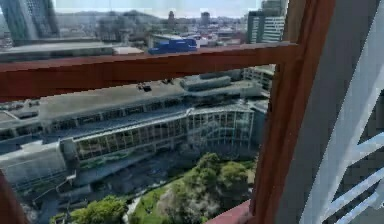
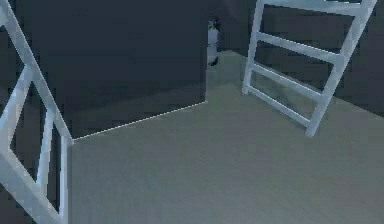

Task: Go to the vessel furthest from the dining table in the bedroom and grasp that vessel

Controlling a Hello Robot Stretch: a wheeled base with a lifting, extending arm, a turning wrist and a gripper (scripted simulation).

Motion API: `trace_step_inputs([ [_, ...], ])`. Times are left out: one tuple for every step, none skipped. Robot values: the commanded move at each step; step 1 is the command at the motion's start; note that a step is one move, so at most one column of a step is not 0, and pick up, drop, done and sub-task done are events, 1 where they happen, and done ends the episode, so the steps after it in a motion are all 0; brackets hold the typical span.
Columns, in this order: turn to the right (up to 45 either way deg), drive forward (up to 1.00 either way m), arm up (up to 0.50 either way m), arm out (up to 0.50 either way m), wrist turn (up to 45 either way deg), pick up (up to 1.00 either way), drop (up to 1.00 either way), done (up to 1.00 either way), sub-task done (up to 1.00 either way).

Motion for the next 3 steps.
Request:
trace_step_inputs([
  [45.0,0.00,0.00,0.00,0.0,0.00,0.00,0.00,0.00],
  [45.0,0.00,0.00,0.00,0.0,0.00,0.00,0.00,0.00],
  [42.0,0.00,0.00,0.00,0.0,0.00,0.00,0.00,0.00],
])
